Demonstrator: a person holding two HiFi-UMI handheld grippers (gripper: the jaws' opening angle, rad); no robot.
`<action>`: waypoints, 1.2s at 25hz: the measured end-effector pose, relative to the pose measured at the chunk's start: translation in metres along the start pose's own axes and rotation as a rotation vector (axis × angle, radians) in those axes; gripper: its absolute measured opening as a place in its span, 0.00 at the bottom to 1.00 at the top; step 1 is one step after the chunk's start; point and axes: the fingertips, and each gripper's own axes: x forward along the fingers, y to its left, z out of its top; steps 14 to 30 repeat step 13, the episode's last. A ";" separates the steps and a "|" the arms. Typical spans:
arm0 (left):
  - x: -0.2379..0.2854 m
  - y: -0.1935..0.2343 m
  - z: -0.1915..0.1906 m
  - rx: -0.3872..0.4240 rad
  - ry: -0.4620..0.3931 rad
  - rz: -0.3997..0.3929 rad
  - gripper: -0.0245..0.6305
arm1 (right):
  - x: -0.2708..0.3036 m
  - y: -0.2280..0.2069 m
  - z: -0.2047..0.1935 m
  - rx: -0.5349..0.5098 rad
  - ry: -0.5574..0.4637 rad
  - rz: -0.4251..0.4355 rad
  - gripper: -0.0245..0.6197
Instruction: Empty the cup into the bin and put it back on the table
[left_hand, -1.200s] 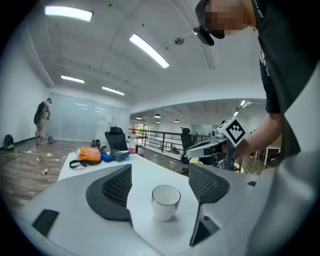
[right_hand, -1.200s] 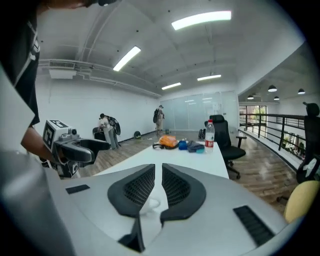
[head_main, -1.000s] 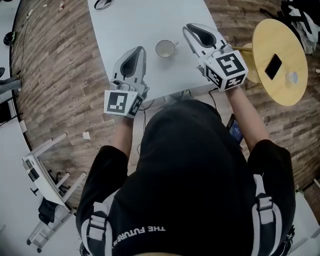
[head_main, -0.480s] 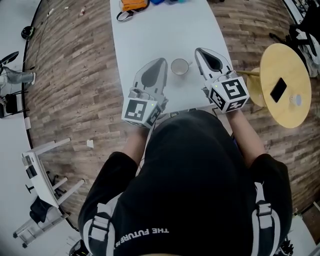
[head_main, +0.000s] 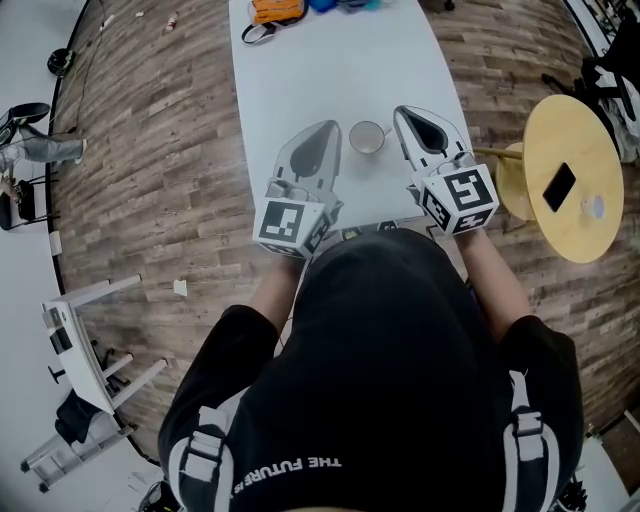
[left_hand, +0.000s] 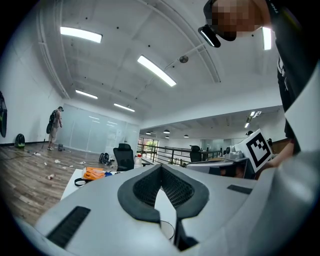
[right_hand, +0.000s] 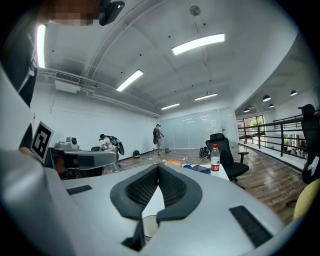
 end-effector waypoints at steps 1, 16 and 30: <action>0.000 0.000 0.000 0.002 0.001 0.002 0.07 | 0.000 0.001 -0.001 -0.003 0.001 0.001 0.06; -0.004 0.005 0.001 0.024 0.001 0.012 0.07 | 0.007 0.003 -0.007 0.013 0.016 0.003 0.06; -0.004 0.005 0.001 0.024 0.001 0.012 0.07 | 0.007 0.003 -0.007 0.013 0.016 0.003 0.06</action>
